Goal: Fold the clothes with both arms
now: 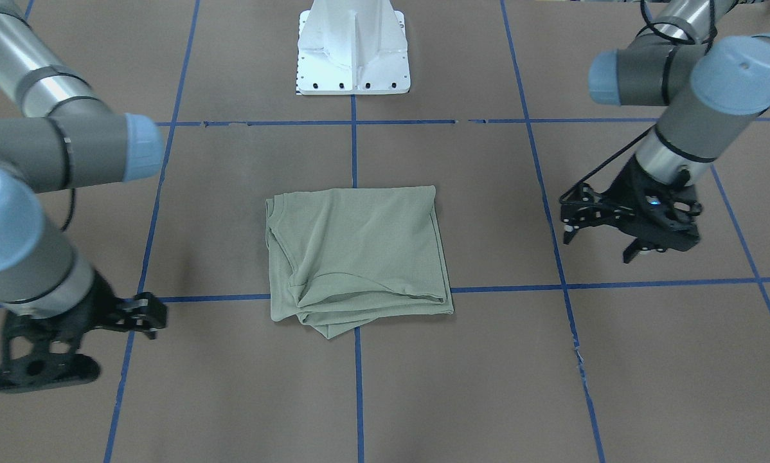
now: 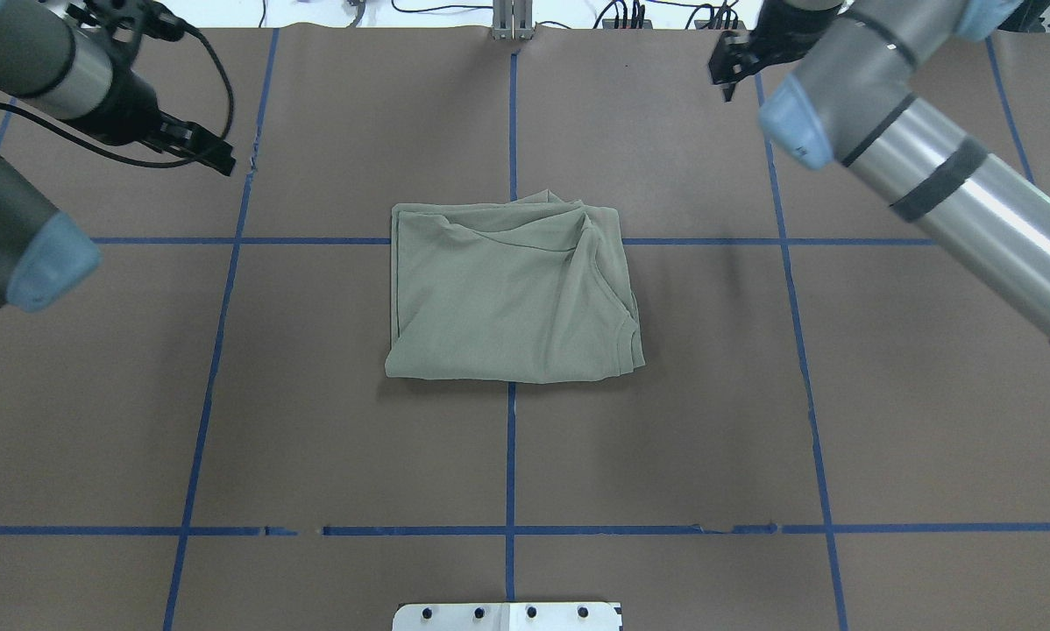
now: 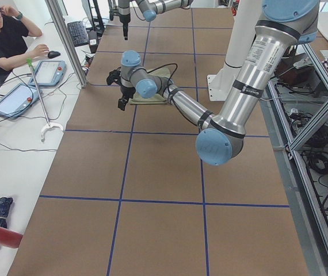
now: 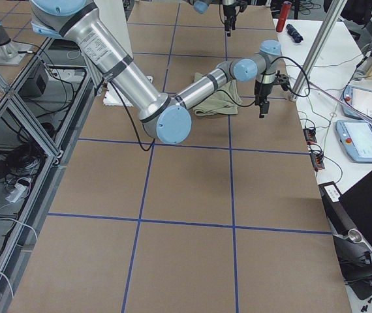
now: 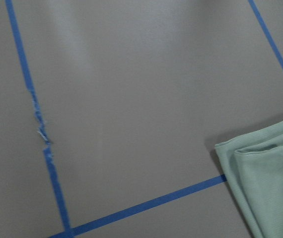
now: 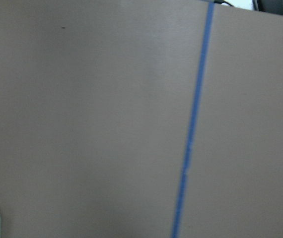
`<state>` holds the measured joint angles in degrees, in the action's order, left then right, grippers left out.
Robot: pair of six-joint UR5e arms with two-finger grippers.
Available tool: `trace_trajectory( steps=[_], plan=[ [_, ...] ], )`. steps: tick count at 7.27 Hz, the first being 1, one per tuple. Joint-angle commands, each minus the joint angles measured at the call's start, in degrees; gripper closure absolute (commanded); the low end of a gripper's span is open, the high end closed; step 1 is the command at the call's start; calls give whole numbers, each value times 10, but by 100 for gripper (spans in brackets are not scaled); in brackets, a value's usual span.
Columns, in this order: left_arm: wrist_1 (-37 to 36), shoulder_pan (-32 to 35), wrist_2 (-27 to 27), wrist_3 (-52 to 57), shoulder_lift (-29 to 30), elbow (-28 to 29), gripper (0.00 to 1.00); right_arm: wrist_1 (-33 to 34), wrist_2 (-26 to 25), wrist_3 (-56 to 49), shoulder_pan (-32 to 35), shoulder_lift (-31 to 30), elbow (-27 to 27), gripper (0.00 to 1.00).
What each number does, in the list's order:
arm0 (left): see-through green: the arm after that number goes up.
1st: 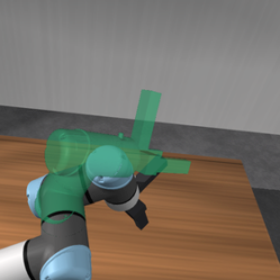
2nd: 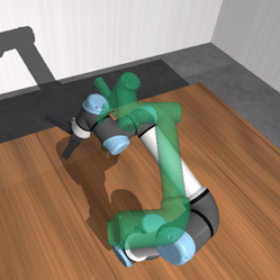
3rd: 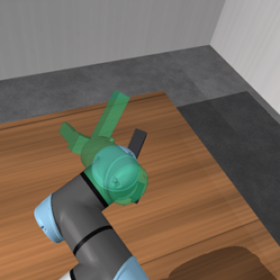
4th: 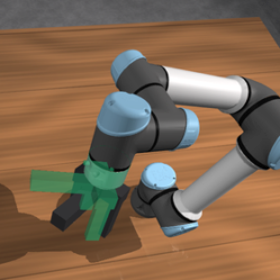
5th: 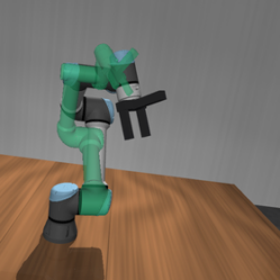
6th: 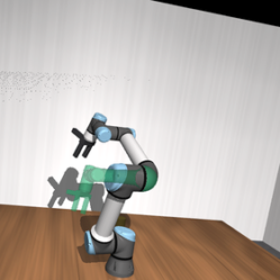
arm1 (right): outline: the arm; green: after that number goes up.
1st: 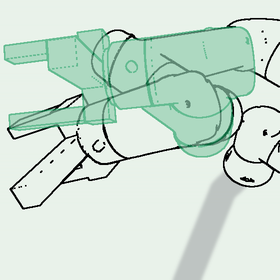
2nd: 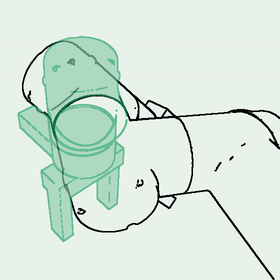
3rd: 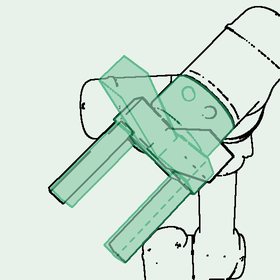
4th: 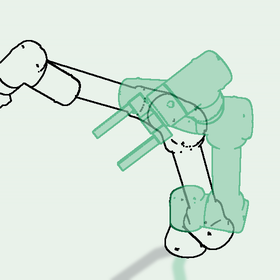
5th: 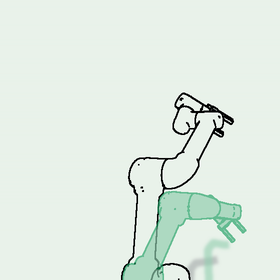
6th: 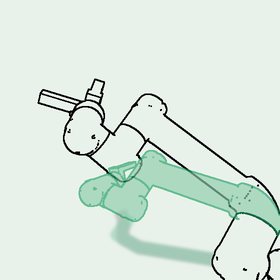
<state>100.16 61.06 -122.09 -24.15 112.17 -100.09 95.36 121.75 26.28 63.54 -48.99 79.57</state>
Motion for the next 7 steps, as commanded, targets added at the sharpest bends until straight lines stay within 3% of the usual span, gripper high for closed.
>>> trace_trajectory(
  steps=[1,3,5,6,7],
  plan=[
    [-66,128,-43,239,-74,-12,0,7,74,-243,128,-120,34,0],
    [-63,222,-66,382,-168,-9,0,0,102,-366,206,-243,58,0],
    [-54,259,-75,388,-277,-23,0,-9,105,-360,240,-359,125,0],
    [-55,260,-71,394,-284,-10,0,-16,105,-359,243,-404,150,0],
    [-55,321,-88,394,-283,-10,0,-22,106,-332,250,-426,166,0]
  ],
)
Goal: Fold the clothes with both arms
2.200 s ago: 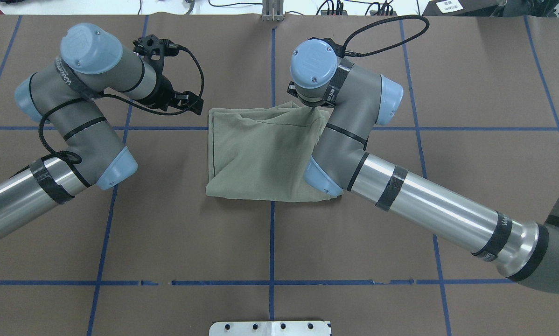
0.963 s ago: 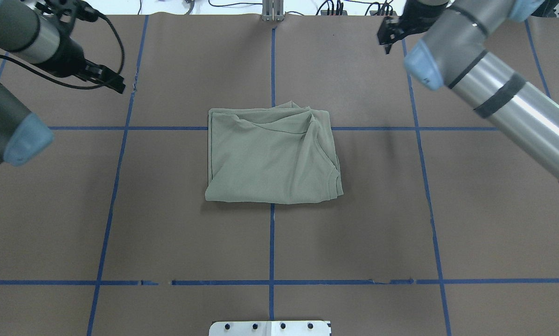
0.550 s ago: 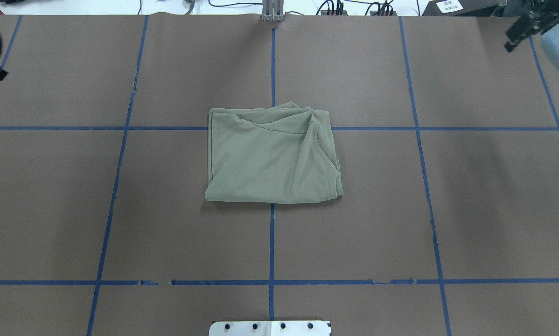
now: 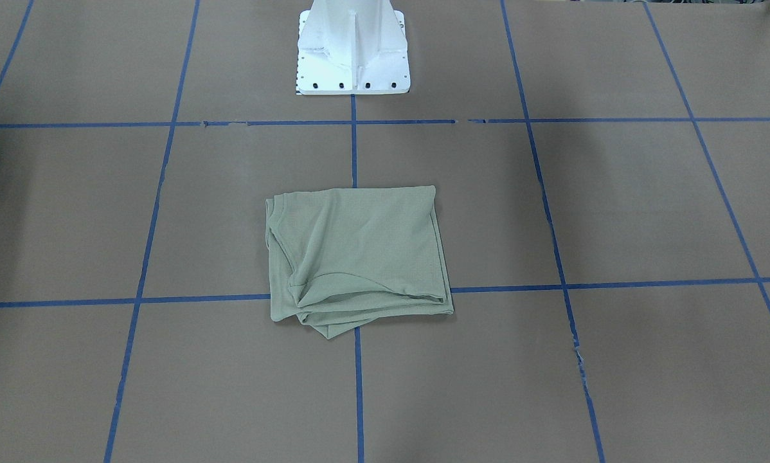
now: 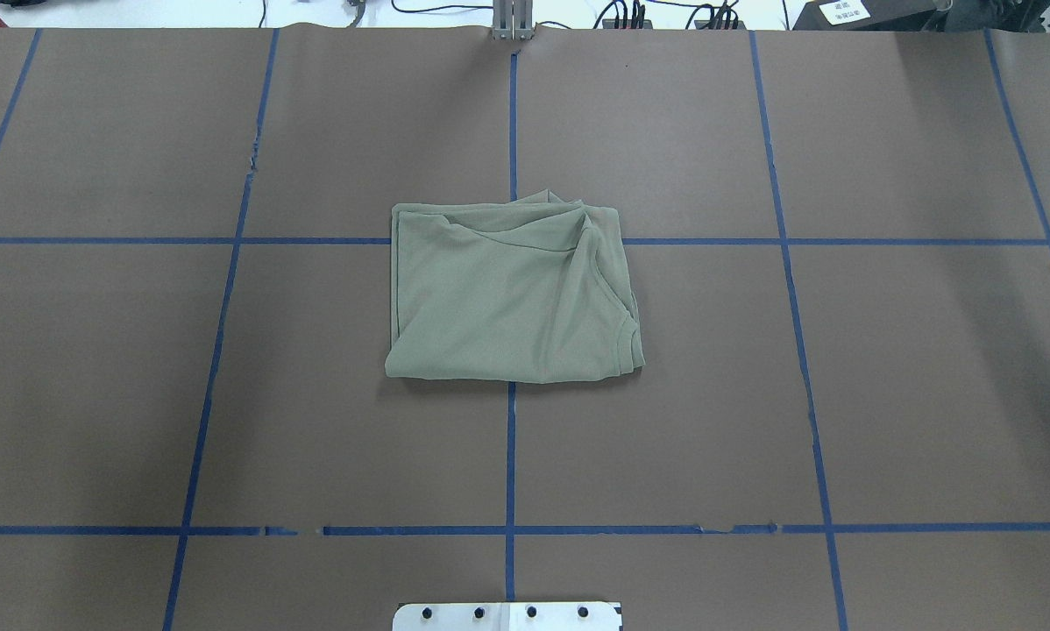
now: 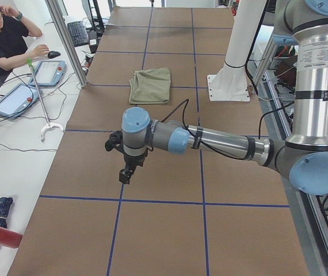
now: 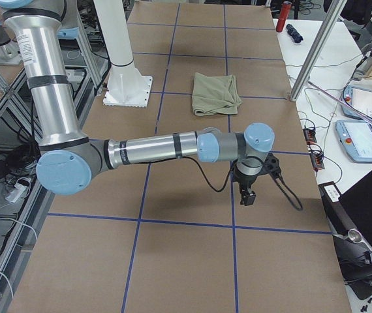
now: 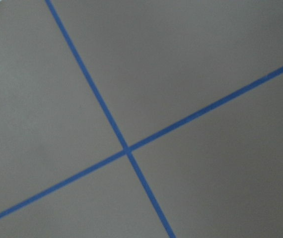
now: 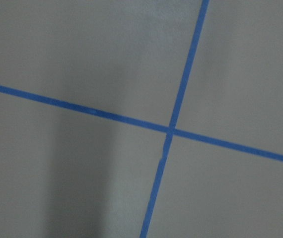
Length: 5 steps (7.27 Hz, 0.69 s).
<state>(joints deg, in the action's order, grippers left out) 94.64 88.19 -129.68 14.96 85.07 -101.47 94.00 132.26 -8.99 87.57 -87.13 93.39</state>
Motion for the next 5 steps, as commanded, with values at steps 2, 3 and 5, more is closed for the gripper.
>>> trace_trajectory(
  steps=[2,3,5],
  plan=[
    [-6,68,-90,-5,-39,22,0,-27,1,79,11,-66,56,0],
    [-5,67,-88,-4,-39,16,0,-29,1,79,11,-66,57,0],
    [-9,66,-90,-4,-39,27,0,-32,1,79,10,-67,56,0]
  ],
)
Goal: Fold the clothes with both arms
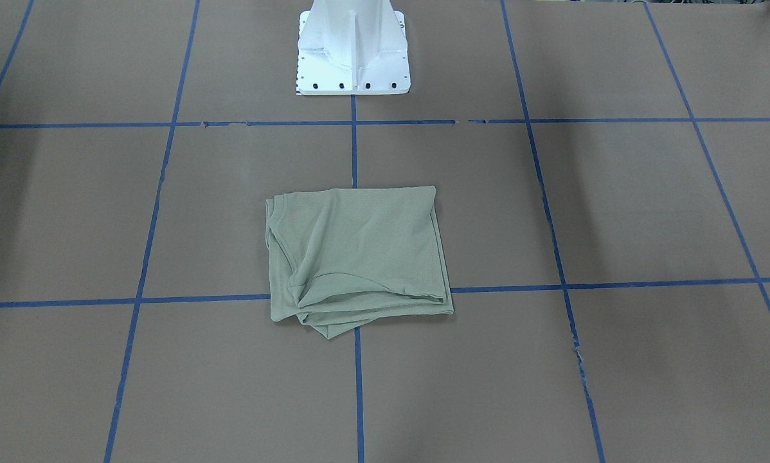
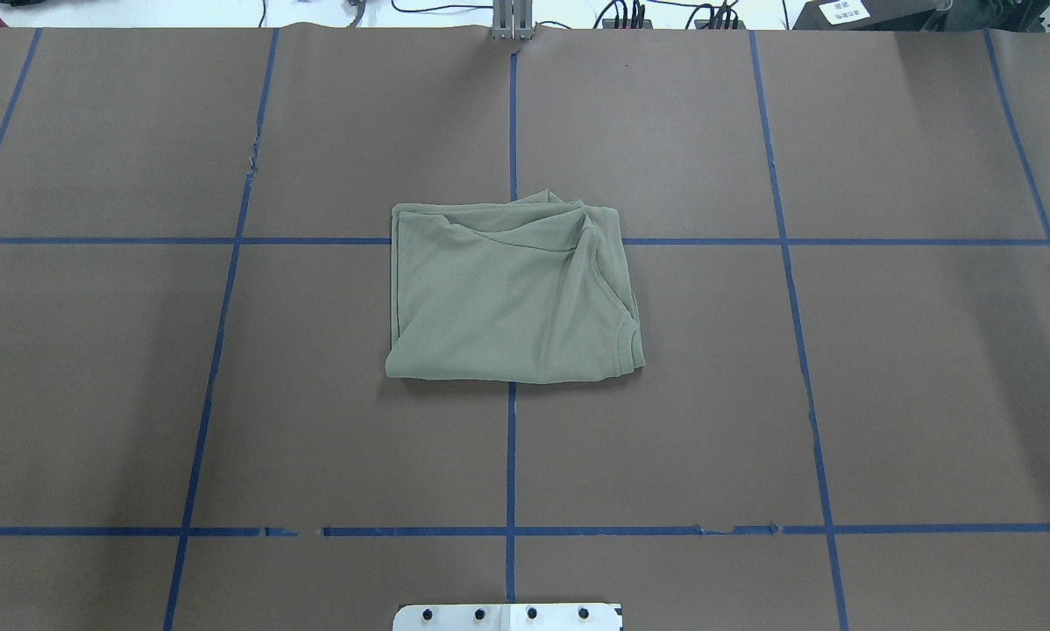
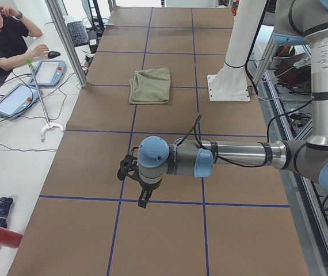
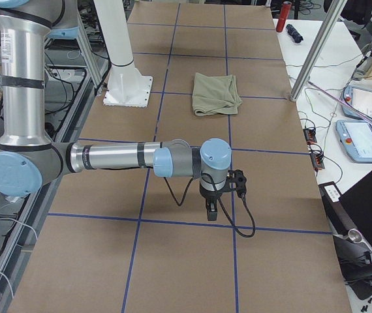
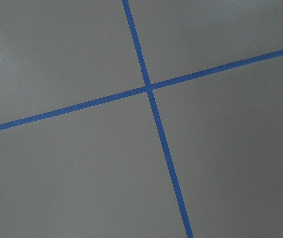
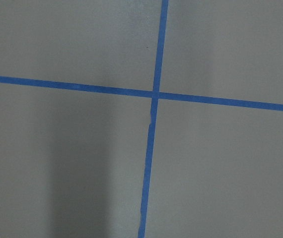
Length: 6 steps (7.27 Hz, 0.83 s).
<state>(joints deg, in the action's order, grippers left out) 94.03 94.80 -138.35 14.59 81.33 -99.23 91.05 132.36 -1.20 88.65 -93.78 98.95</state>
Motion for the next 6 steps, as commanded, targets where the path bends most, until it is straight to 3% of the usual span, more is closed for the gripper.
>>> trace_trajectory(
  steps=[1,6],
  plan=[
    [-2,0,9,2,-13,4,0,-6,0,1,-1,-4,1,0],
    [-1,-9,14,-46,-6,-3,0,-13,0,1,-1,-8,3,0]
  ],
)
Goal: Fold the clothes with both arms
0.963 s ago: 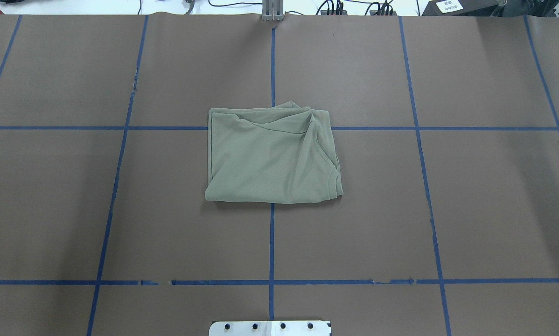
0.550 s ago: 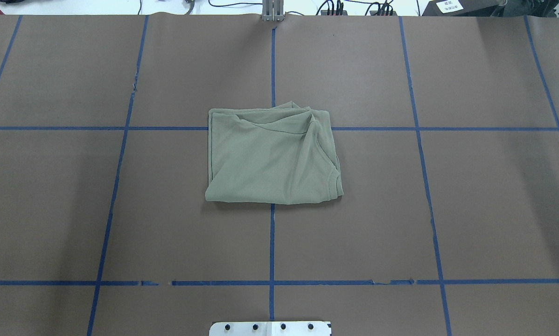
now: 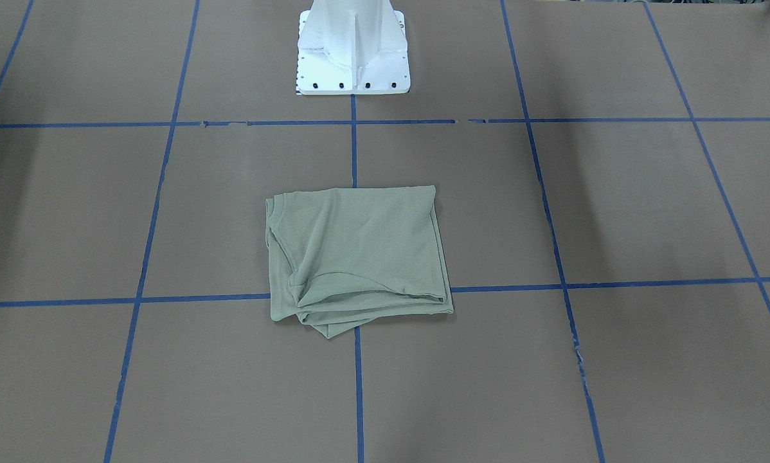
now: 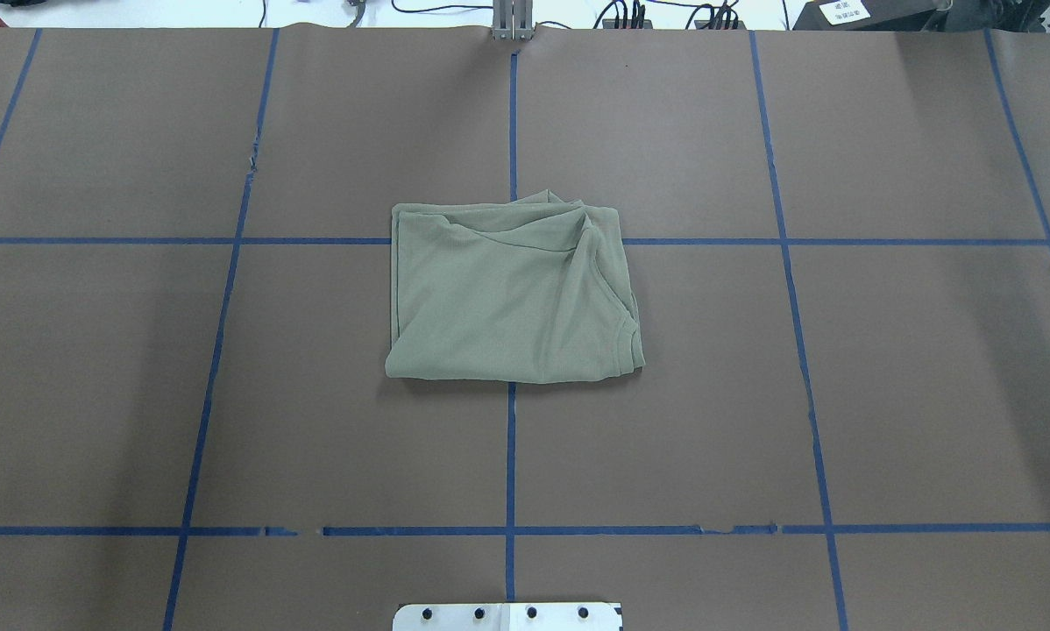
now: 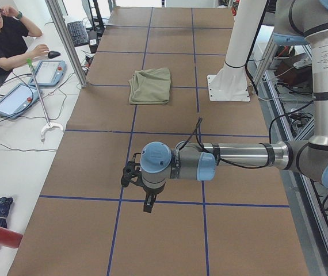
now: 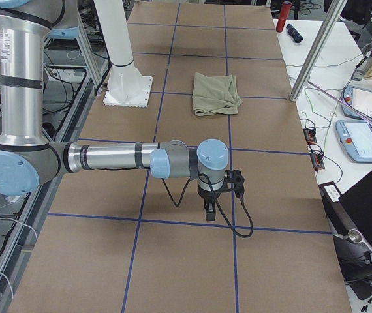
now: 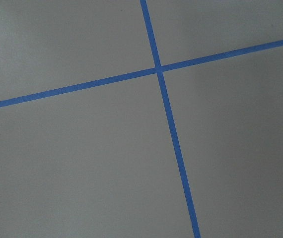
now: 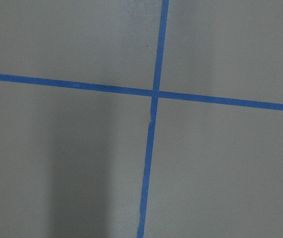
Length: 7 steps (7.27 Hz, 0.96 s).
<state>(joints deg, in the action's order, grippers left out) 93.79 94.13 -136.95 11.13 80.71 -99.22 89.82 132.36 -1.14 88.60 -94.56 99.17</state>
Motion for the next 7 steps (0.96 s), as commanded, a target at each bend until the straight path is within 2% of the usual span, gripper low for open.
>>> trace_trajectory(
  steps=[1,7],
  plan=[
    [2,-3,-1,-10,-3,-11,0,-1,0,0,0,0,1,0],
    [3,-3,-3,-8,-4,-33,0,-1,1,1,0,0,1,0]
  ],
)
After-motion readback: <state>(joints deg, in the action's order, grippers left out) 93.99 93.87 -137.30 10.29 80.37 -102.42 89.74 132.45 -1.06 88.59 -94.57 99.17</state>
